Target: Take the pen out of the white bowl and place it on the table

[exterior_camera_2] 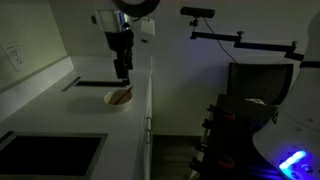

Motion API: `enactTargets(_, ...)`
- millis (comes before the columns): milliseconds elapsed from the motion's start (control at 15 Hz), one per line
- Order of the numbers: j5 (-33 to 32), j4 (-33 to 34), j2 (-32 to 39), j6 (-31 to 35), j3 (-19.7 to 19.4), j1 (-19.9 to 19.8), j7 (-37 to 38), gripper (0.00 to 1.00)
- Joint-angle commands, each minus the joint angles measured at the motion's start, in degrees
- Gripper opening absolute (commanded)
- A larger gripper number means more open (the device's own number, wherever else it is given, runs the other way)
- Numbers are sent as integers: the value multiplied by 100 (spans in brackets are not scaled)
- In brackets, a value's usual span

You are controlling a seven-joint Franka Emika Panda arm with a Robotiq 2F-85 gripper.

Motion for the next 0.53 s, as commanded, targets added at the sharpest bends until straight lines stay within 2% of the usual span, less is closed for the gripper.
enactTargets(0, -347, 809, 940, -83, 34, -30, -858, 100)
enactTargets(200, -706, 1275, 1560, -152, -9, -109, -1609, 100)
enactTargets(400, -795, 1595, 1971, -164, 18, -256, -2152, 100)
enactTargets(467, -880, 1672, 2064, -165, -16, -257, -2186, 94)
